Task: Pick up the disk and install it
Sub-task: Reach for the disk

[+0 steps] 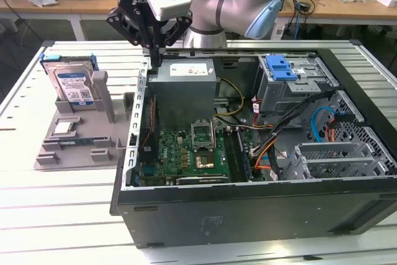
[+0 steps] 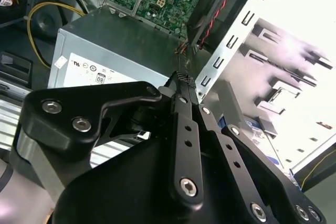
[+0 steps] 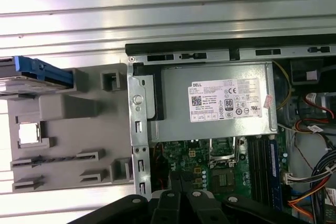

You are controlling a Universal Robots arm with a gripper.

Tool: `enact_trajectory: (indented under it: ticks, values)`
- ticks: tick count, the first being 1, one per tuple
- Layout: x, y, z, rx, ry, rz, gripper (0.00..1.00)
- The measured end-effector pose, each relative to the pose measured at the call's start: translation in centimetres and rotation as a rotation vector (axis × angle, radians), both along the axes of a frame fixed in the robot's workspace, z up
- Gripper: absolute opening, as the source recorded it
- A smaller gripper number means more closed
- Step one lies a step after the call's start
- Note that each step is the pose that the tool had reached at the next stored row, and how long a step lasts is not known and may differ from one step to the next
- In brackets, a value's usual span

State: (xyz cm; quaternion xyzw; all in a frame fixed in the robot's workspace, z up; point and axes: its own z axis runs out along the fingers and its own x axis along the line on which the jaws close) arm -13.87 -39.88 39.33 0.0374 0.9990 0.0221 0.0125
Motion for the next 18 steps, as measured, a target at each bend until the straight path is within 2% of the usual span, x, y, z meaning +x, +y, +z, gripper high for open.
enact_trajectory:
  ticks: [18]
  values:
    - [-2.7,0.0,0.0,0.0,0.0,0.0,0.11]
